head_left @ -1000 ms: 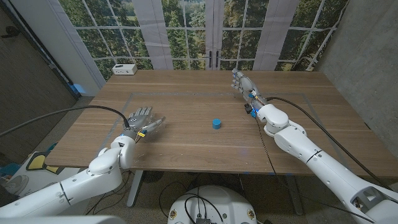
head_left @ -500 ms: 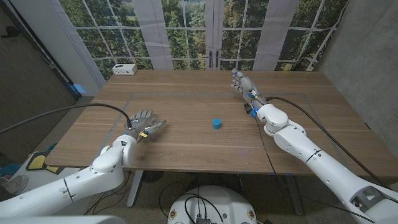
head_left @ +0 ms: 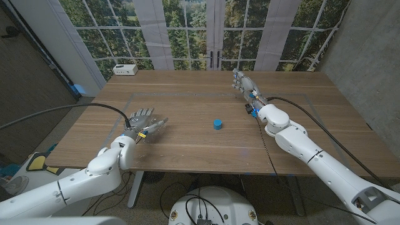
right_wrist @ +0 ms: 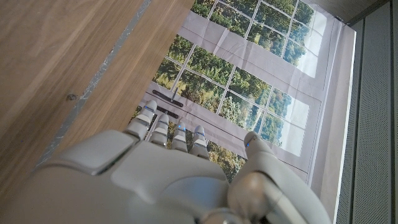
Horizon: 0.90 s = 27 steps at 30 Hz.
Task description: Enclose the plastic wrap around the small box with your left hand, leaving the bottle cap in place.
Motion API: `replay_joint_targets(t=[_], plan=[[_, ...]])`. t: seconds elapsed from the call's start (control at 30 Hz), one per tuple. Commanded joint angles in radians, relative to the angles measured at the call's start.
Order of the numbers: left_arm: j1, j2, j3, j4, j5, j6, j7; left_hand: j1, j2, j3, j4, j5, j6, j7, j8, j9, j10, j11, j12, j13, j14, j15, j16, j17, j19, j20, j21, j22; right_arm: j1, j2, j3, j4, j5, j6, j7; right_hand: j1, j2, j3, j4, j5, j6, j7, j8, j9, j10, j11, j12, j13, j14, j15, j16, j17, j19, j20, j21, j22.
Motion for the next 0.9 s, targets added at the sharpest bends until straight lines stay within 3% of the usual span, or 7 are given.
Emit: replay_joint_targets(t=[0.03, 0.23, 0.43, 0.5, 0.57, 0.67, 0.9], plan=[[0.107, 0.010, -0.138, -0.036, -0.090, -0.089, 0.168, 0.017, 0.085, -0.008, -0.002, 0.004, -0.155, -0.011, 0.007, 0.002, -0.120, 0.008, 0.013, 0.004, -0.205, 0.011, 0.006, 0.000, -0.302, 0.014, 0.008, 0.002, -0.002, 0.003, 0.000, 0.001, 0.002, 0.004, -0.001, -0.004, -0.004, 0.006, 0.003, -0.002, 0.000, -0.001, 0.004, 0.004, 0.001, 0.000, 0.002, 0.003, 0.007, 0.006, -0.001, 0.005, 0.003, 0.001, -0.001, 0.003], [0.155, 0.005, -0.216, -0.030, -0.166, -0.185, 0.228, 0.021, 0.085, -0.009, -0.005, 0.004, -0.145, -0.016, 0.005, 0.002, -0.111, 0.009, 0.014, 0.004, -0.187, 0.005, 0.007, 0.000, -0.281, 0.010, 0.014, 0.003, 0.001, 0.006, 0.000, 0.004, 0.001, 0.013, 0.002, -0.004, -0.004, 0.007, 0.003, -0.002, 0.000, 0.000, 0.004, 0.004, 0.000, 0.001, 0.002, 0.003, 0.007, 0.007, -0.002, 0.005, 0.004, 0.004, -0.001, 0.003], [0.214, -0.041, -0.310, 0.011, -0.246, -0.344, 0.340, 0.046, 0.090, 0.005, -0.019, -0.001, -0.055, -0.031, 0.013, 0.001, -0.038, 0.015, 0.025, 0.004, -0.100, 0.002, 0.008, -0.003, -0.152, 0.008, 0.048, 0.001, 0.004, 0.007, -0.001, 0.005, -0.006, 0.014, -0.002, -0.005, -0.005, 0.007, 0.003, -0.002, 0.001, 0.000, 0.004, 0.004, 0.002, 0.002, 0.002, 0.003, 0.005, 0.006, -0.002, 0.005, 0.004, 0.003, -0.001, 0.003], [0.221, -0.071, -0.321, 0.035, -0.235, -0.396, 0.406, 0.061, 0.091, 0.019, -0.027, -0.006, -0.003, -0.032, 0.019, 0.000, 0.003, -0.023, 0.031, 0.004, -0.046, 0.003, 0.012, -0.003, -0.132, 0.012, 0.047, 0.000, 0.006, 0.007, 0.000, 0.007, -0.003, 0.015, 0.002, -0.004, -0.004, 0.007, 0.003, -0.002, 0.001, 0.000, 0.004, 0.004, 0.001, 0.001, 0.002, 0.003, 0.005, 0.006, -0.002, 0.005, 0.004, 0.003, -0.001, 0.003], [0.243, -0.091, -0.378, 0.061, -0.330, -0.517, 0.396, 0.074, 0.089, 0.032, -0.034, -0.014, 0.039, -0.034, 0.020, 0.000, 0.050, -0.029, 0.040, 0.004, -0.005, -0.002, 0.013, -0.003, -0.080, 0.009, 0.059, 0.000, 0.007, 0.010, -0.001, 0.013, 0.000, 0.022, 0.009, -0.004, -0.005, 0.007, 0.002, -0.002, 0.002, 0.001, 0.004, 0.004, 0.001, 0.001, 0.002, 0.003, 0.005, 0.007, -0.003, 0.005, 0.005, 0.004, -0.001, 0.003], [0.247, -0.105, -0.412, 0.078, -0.395, -0.586, 0.356, 0.090, 0.088, 0.048, -0.043, -0.021, 0.080, -0.037, 0.022, -0.001, 0.092, -0.023, 0.046, 0.004, 0.045, -0.004, 0.018, -0.003, -0.031, 0.008, 0.071, 0.000, 0.007, 0.011, 0.000, 0.010, -0.002, 0.019, 0.003, -0.004, -0.005, 0.007, 0.002, -0.002, 0.002, 0.001, 0.004, 0.004, 0.001, 0.001, 0.002, 0.003, 0.005, 0.006, -0.003, 0.005, 0.005, 0.003, -0.001, 0.003], [0.239, -0.143, -0.443, 0.122, -0.444, -0.711, 0.330, 0.101, 0.087, 0.057, -0.048, -0.024, 0.100, -0.045, 0.023, -0.001, 0.097, -0.024, 0.043, 0.003, 0.051, 0.002, 0.013, -0.003, -0.024, 0.012, 0.069, -0.001, 0.014, 0.010, 0.003, 0.007, -0.007, 0.021, 0.000, -0.004, -0.005, 0.007, 0.002, -0.002, 0.004, 0.002, 0.005, 0.004, 0.002, 0.002, 0.002, 0.003, 0.005, 0.008, -0.003, 0.005, 0.007, 0.001, 0.000, 0.003]])
